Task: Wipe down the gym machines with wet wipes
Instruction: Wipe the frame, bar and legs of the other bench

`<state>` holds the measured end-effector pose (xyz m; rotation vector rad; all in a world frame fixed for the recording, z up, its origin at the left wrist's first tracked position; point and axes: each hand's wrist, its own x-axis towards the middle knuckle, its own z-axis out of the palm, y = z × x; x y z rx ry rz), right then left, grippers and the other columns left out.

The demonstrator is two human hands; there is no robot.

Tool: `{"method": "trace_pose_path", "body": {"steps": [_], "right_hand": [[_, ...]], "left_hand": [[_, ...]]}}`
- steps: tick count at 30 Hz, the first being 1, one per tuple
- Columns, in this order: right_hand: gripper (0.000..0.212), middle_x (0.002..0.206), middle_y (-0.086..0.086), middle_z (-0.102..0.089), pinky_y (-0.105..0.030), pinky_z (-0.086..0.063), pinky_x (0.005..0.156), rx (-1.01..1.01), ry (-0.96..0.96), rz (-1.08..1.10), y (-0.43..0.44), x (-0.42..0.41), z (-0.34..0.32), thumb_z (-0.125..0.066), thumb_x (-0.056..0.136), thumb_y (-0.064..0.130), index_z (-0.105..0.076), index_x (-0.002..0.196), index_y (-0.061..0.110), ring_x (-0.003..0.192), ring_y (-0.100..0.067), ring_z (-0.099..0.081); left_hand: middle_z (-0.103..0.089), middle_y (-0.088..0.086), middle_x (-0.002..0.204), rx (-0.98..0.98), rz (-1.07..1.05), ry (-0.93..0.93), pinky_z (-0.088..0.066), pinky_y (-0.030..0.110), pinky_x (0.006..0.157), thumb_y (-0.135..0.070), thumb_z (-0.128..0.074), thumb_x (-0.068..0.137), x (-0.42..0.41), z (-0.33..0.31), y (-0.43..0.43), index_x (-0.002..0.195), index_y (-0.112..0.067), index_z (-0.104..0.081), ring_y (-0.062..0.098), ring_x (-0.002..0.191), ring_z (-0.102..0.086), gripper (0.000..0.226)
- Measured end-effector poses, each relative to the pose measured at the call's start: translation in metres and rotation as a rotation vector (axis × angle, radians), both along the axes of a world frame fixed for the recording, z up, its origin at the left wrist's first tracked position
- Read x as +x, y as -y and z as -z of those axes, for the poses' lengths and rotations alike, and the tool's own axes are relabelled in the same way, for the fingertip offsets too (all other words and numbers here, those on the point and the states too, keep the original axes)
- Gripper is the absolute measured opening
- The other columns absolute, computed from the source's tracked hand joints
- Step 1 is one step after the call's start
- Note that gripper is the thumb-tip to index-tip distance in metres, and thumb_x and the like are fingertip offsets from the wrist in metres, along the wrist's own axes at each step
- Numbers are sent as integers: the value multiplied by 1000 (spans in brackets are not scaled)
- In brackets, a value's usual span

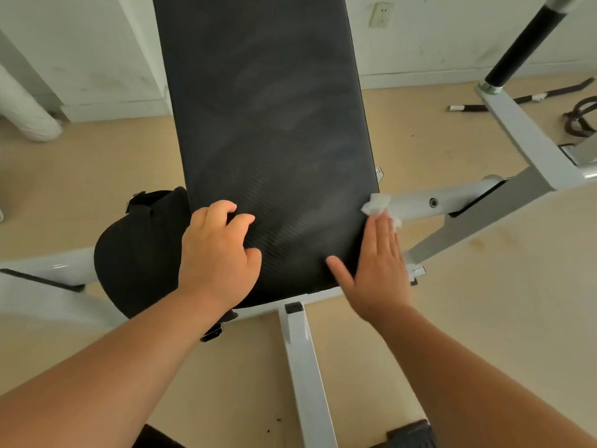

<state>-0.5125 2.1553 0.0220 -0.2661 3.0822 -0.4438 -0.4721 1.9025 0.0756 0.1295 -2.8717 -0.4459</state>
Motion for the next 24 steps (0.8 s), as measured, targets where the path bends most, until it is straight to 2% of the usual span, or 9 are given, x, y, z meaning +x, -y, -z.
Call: {"method": "trace_pose_path", "body": {"steps": [3, 5, 7, 10, 13, 15, 17, 20, 24], "right_hand": [[102, 169, -18, -15, -48, -14, 128, 43, -108, -368, 28, 29, 8, -39, 93, 74, -18, 161, 2, 158, -32, -7], [99, 170, -17, -13, -49, -13, 128, 173, -154, -605, 38, 51, 18, -36, 95, 75, -20, 162, 3, 158, -32, -6], [97, 171, -13, -10, -48, -14, 127, 257, -176, -697, 28, 57, 26, -34, 96, 76, -18, 163, 7, 158, -30, -3], [97, 170, -16, -14, -50, -21, 126, 254, -173, -561, -8, 44, 29, -37, 96, 74, -18, 162, 6, 158, -31, -7], [100, 170, -19, -8, -48, -9, 128, 299, -137, -366, -21, 36, 25, -29, 98, 76, -14, 162, 1, 158, -33, -2], [101, 170, -19, -8, -50, -11, 128, 248, -126, -435, -3, 44, 24, -31, 97, 76, -12, 162, 1, 158, -34, 0], [101, 170, -18, -10, -52, -15, 127, 214, -133, -661, 24, 60, 28, -34, 95, 76, -12, 163, 4, 157, -34, -1], [97, 171, -13, -1, -46, -9, 128, 271, -138, -827, 37, 72, 32, -29, 97, 75, -6, 163, 7, 158, -30, 2], [97, 170, -15, -9, -48, -19, 127, 233, -150, -514, -11, 50, 34, -35, 97, 73, -12, 163, 6, 158, -28, -2]], "left_hand": [[-57, 17, 128, -21, -12, 2, -48, 53, 86, -8, -71, 76, -2, 0, -2, 120, -6, -69, 42, 116, -48, 44], [-57, 19, 127, -31, -17, -10, -48, 52, 83, -8, -72, 75, -5, -2, -6, 119, -6, -69, 44, 113, -49, 45], [-56, 19, 129, -41, -20, -10, -47, 52, 82, -9, -73, 76, -7, -3, -11, 121, -7, -68, 44, 114, -48, 45], [-55, 17, 133, -28, -17, -1, -46, 54, 88, -10, -70, 78, -7, -3, -13, 123, -9, -67, 43, 119, -46, 46], [-52, 15, 138, -20, -20, 24, -45, 54, 95, -13, -68, 80, -4, -2, -12, 127, -11, -65, 40, 125, -43, 47], [-50, 14, 140, -33, -24, 38, -44, 53, 96, -13, -68, 81, -3, -3, -12, 129, -11, -64, 40, 127, -42, 49], [-48, 15, 142, -42, -34, 54, -43, 52, 95, -13, -68, 81, -3, -5, -12, 132, -11, -62, 40, 127, -41, 51], [-47, 16, 142, -65, -37, 63, -44, 52, 93, -13, -68, 82, -4, -6, -13, 133, -10, -60, 41, 126, -42, 51], [-45, 16, 144, -52, -11, 76, -44, 54, 97, -13, -67, 83, -1, -4, -13, 134, -10, -59, 41, 129, -40, 52]]}}
